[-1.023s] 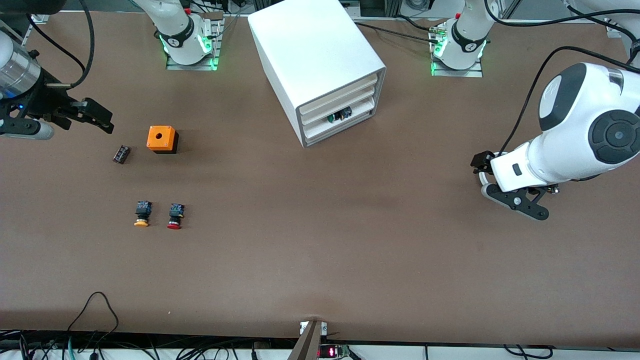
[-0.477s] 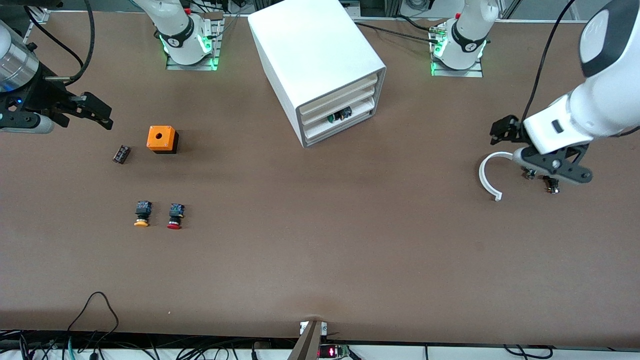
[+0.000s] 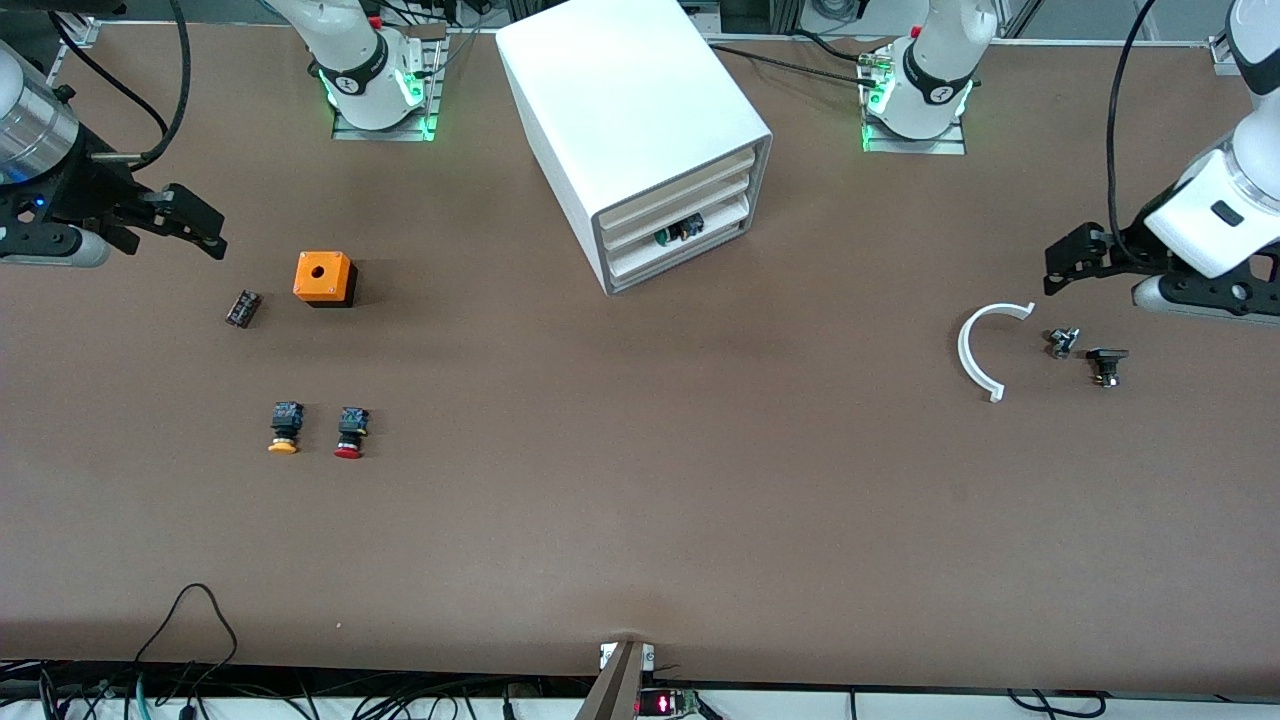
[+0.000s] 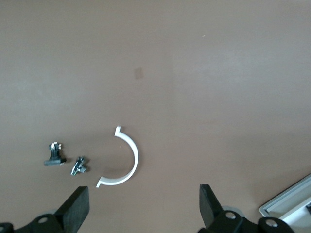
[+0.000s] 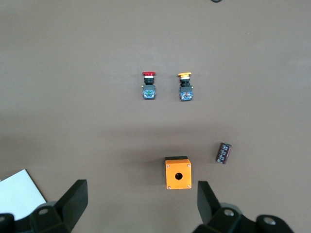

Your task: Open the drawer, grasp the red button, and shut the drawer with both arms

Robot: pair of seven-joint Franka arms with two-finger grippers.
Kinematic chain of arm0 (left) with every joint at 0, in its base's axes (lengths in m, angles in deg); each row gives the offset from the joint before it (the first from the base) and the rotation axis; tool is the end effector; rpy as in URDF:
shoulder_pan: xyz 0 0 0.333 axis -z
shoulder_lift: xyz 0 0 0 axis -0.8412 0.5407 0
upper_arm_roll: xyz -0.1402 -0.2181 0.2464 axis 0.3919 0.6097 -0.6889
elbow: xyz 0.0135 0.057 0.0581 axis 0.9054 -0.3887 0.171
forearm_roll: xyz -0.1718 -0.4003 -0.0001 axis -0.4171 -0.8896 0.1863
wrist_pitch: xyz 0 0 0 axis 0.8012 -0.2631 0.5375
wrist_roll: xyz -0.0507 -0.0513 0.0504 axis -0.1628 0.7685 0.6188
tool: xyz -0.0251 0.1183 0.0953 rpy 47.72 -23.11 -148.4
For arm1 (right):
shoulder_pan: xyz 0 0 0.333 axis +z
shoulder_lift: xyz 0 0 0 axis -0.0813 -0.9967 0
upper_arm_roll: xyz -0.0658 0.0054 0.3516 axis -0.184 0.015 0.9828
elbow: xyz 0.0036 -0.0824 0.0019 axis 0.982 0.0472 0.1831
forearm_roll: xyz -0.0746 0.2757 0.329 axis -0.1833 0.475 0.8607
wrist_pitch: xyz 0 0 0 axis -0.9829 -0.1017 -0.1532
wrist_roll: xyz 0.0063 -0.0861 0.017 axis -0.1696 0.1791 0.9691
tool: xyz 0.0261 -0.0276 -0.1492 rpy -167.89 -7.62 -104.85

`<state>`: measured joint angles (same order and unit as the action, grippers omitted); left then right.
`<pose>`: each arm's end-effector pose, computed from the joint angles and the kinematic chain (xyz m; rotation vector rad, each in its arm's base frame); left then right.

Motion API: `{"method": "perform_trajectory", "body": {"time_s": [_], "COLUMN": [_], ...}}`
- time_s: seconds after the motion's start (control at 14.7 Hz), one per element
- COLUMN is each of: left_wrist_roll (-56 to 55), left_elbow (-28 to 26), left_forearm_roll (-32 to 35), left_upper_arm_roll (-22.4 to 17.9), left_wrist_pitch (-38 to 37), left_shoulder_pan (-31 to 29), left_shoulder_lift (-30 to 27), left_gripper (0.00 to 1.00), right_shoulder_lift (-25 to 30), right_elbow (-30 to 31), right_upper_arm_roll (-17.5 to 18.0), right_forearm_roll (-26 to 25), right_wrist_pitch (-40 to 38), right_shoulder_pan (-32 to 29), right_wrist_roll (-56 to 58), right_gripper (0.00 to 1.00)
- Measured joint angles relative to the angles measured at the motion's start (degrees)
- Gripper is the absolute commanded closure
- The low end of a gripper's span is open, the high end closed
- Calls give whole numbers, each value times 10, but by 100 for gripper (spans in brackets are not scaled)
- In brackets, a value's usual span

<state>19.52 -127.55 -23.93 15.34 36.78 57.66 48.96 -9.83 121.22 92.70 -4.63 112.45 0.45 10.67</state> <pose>0.6204 -0.0242 0.5658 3.1242 -0.1271 0.0045 0.5979 0.0584 0.6009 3.1226 -0.0698 0.0422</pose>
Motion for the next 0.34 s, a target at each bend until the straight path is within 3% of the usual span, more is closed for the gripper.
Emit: {"method": "perform_trajectory", "body": {"time_s": [0.34], "left_wrist_roll": [0], "left_elbow": [-41], "left_forearm_roll": [0], "left_upper_arm_roll": [-8], "left_wrist_pitch": [32], "left_shoulder_pan": [-6], "left_shoulder_lift": [-14], "left_gripper": [0], "right_shoulder_lift": [0], "right_elbow": [0], "right_upper_arm_roll": [1], "right_forearm_roll": [0], "right_wrist_pitch": [-3], "right_shoulder_pan": [0], "right_wrist_roll": [0], "right_gripper": [0]}}
